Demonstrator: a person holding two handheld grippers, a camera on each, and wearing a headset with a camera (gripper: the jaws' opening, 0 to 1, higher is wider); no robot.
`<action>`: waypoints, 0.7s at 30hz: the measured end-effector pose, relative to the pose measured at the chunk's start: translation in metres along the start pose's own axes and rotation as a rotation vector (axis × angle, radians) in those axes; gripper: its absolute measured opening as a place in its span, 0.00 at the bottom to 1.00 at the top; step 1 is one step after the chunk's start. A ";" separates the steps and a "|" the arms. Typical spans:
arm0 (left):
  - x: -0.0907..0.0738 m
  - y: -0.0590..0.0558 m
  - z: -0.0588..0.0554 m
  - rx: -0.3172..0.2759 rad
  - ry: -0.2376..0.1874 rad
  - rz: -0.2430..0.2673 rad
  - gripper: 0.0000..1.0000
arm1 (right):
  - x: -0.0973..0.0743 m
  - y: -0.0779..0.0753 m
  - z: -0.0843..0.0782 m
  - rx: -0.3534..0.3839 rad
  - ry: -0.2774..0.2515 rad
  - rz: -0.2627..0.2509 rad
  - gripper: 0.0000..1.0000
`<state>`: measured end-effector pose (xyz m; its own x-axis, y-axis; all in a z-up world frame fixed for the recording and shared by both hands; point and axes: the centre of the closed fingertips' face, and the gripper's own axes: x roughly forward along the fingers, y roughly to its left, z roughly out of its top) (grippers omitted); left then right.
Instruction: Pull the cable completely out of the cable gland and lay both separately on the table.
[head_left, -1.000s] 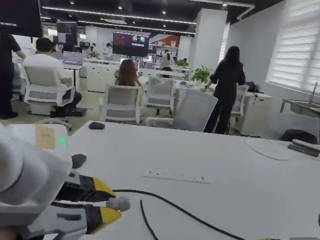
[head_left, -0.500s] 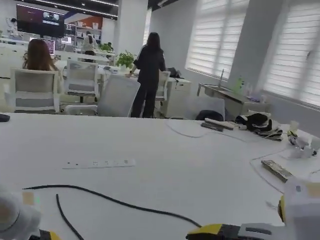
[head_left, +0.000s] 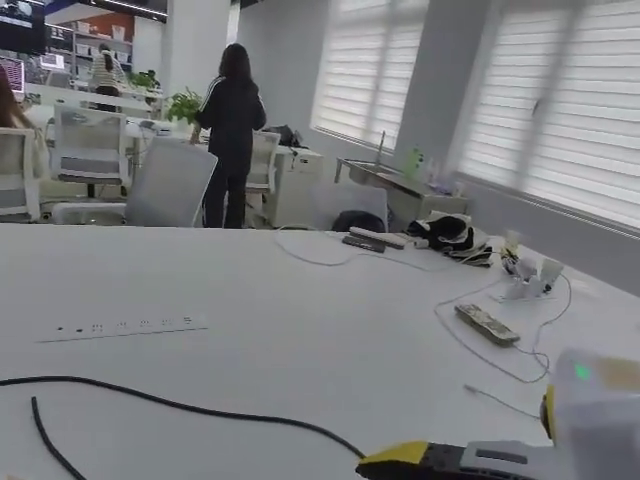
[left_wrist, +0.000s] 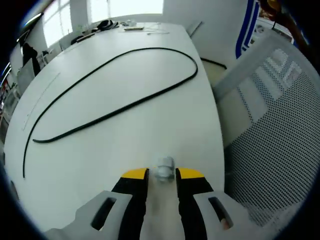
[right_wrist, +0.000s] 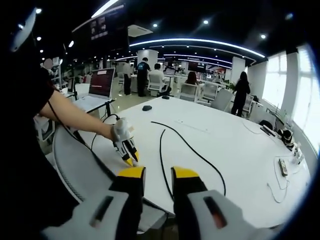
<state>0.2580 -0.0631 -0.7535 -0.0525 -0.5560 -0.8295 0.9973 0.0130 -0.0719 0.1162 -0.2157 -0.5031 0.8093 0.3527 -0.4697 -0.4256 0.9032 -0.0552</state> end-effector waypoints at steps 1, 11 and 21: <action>-0.005 0.001 0.001 -0.005 -0.011 0.017 0.28 | 0.002 -0.001 0.001 -0.003 0.002 0.003 0.21; -0.127 -0.001 0.024 -0.042 -0.114 0.245 0.32 | 0.048 0.002 -0.003 -0.009 0.067 0.138 0.23; -0.242 -0.041 0.003 -0.265 -0.263 0.395 0.31 | 0.100 -0.003 -0.024 -0.082 0.212 0.208 0.26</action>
<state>0.2303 0.0683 -0.5481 0.3723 -0.6553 -0.6573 0.8899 0.4532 0.0522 0.1885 -0.1890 -0.5710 0.6026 0.4613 -0.6511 -0.6113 0.7913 -0.0051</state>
